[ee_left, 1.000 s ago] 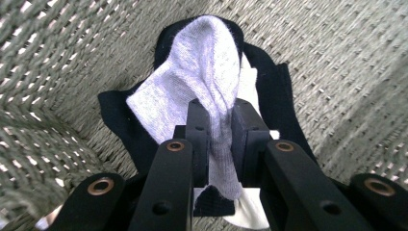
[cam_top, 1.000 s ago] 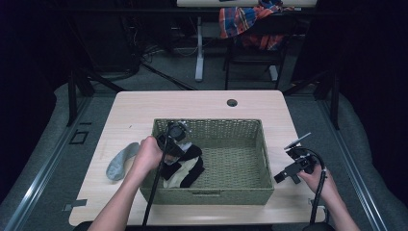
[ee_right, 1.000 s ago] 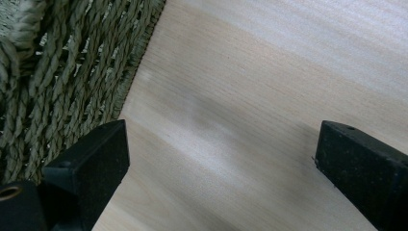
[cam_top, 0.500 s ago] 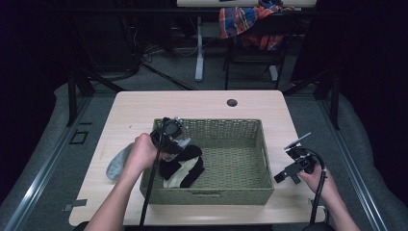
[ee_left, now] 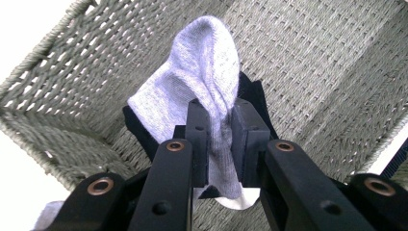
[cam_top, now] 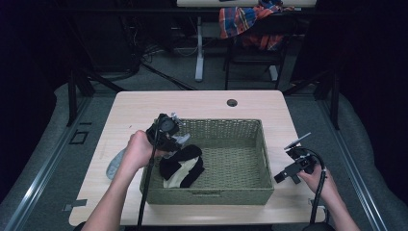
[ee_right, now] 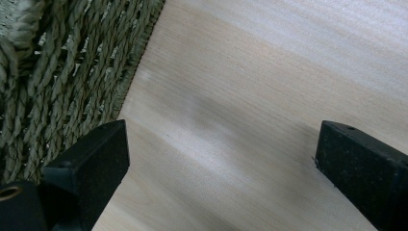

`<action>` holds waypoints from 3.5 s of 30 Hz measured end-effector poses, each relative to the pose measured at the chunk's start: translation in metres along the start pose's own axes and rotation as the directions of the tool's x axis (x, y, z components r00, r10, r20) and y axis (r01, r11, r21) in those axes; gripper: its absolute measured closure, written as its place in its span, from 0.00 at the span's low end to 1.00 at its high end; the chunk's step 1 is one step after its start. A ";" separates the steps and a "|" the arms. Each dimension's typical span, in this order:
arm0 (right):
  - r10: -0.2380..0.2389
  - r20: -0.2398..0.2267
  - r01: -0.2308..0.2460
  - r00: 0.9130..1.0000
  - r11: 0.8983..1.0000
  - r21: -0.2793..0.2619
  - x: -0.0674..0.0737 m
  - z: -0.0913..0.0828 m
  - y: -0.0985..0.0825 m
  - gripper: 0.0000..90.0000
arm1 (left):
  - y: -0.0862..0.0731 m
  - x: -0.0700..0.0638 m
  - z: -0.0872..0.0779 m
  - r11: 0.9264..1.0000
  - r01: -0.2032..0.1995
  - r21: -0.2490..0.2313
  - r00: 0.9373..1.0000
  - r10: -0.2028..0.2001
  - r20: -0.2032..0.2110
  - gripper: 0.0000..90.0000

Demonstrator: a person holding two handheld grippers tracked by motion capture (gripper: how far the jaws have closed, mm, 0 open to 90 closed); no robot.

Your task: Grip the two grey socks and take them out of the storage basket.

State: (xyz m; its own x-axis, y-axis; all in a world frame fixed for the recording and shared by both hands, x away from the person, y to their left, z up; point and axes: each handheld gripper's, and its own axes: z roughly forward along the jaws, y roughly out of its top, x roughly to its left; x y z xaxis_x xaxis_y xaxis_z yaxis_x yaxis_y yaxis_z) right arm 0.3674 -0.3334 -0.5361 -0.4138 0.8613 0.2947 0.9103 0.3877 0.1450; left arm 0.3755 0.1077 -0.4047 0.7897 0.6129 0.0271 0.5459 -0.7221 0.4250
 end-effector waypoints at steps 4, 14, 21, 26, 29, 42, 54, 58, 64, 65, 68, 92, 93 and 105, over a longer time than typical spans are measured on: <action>0.000 0.000 0.000 1.000 1.000 0.001 0.000 0.000 0.000 0.05 | -0.001 0.000 -0.006 1.000 -0.001 -0.005 1.000 0.001 -0.005 0.88; 0.001 0.000 -0.001 1.000 1.000 0.001 0.000 0.000 0.000 0.05 | -0.007 0.008 -0.025 0.998 0.030 -0.056 0.999 -0.032 -0.029 0.88; 0.001 -0.001 -0.001 1.000 1.000 0.000 0.000 0.000 0.000 0.05 | -0.016 0.017 -0.038 0.995 0.058 -0.075 0.997 -0.062 -0.052 0.88; 0.001 -0.002 -0.001 1.000 1.000 0.001 0.000 0.000 0.000 0.05 | -0.023 0.026 -0.046 0.994 0.080 -0.079 0.994 -0.086 -0.065 0.88; 0.000 -0.003 0.000 1.000 1.000 0.002 0.000 0.000 0.000 0.05 | -0.027 0.030 -0.048 0.993 0.095 -0.076 0.992 -0.101 -0.079 0.88; 0.002 -0.004 -0.002 1.000 1.000 0.000 0.000 0.001 0.000 0.05 | -0.050 0.055 -0.054 0.980 0.188 -0.063 0.972 -0.195 -0.129 0.88; 0.000 -0.004 0.000 1.000 1.000 0.002 0.000 0.000 0.000 0.05 | -0.068 0.074 -0.050 0.966 0.255 -0.049 0.955 -0.259 -0.146 0.88; 0.002 -0.005 -0.002 1.000 1.000 0.000 0.000 0.001 0.000 0.05 | -0.073 0.080 -0.046 0.960 0.277 -0.042 0.949 -0.280 -0.142 0.88; 0.002 -0.005 -0.002 1.000 1.000 -0.001 0.000 0.000 0.000 0.05 | -0.080 0.088 -0.041 0.952 0.306 -0.032 0.942 -0.307 -0.135 0.88; 0.002 -0.004 -0.002 1.000 1.000 0.000 0.000 0.000 0.000 0.05 | -0.081 0.090 -0.039 0.950 0.311 -0.029 0.940 -0.312 -0.134 0.88; 0.000 -0.004 0.000 1.000 1.000 0.003 0.000 0.000 0.000 0.05 | -0.085 0.093 -0.036 0.946 0.325 -0.018 0.936 -0.324 -0.134 0.88; -0.001 -0.003 0.001 1.000 1.000 0.001 0.000 0.000 0.000 0.05 | -0.104 0.112 -0.009 0.917 0.398 0.028 0.910 -0.391 -0.136 0.88; 0.000 -0.003 0.000 1.000 1.000 0.001 0.000 0.000 0.000 0.05 | -0.105 0.113 -0.006 0.915 0.402 0.034 0.909 -0.394 -0.136 0.88; 0.001 -0.005 -0.001 1.000 1.000 0.003 0.000 0.000 0.000 0.05 | -0.122 0.127 0.026 0.881 0.464 0.093 0.883 -0.452 -0.127 0.88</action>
State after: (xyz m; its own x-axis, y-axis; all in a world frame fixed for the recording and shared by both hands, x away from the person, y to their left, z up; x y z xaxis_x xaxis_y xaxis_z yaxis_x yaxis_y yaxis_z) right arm 0.3675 -0.3329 -0.5363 -0.4133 0.8598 0.2998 0.9106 0.3881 0.1422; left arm 0.4164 0.2650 -0.4767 0.4151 0.9082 -0.0532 0.8735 -0.3814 0.3026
